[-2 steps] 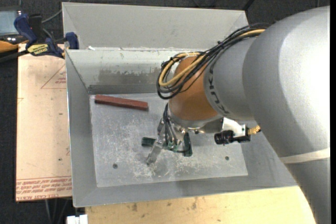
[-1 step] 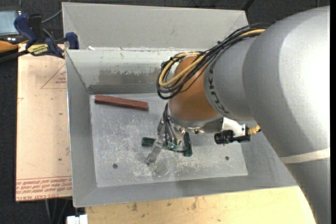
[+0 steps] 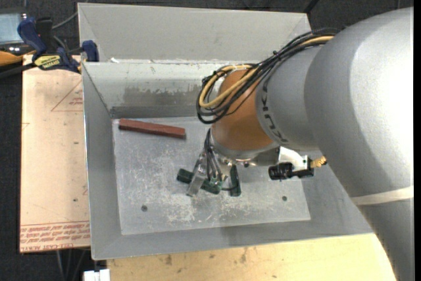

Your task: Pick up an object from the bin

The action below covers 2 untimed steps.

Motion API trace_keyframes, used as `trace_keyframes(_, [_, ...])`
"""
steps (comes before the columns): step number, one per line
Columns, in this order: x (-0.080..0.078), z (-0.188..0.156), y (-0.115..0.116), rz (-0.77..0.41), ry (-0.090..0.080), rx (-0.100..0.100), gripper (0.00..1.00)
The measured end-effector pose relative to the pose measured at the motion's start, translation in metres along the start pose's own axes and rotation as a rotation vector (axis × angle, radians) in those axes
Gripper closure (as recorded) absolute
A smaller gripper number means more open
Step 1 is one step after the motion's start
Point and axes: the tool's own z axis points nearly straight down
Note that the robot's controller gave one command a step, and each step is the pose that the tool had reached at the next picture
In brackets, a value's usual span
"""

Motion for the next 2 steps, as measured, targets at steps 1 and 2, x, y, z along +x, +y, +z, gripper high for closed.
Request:
trace_keyframes(1, [-0.001, -0.018, 0.000, -0.002, 0.000, 0.000, 1.00])
trace_keyframes(2, [-0.002, -0.108, 0.002, -0.005, -0.006, -0.004, 1.00])
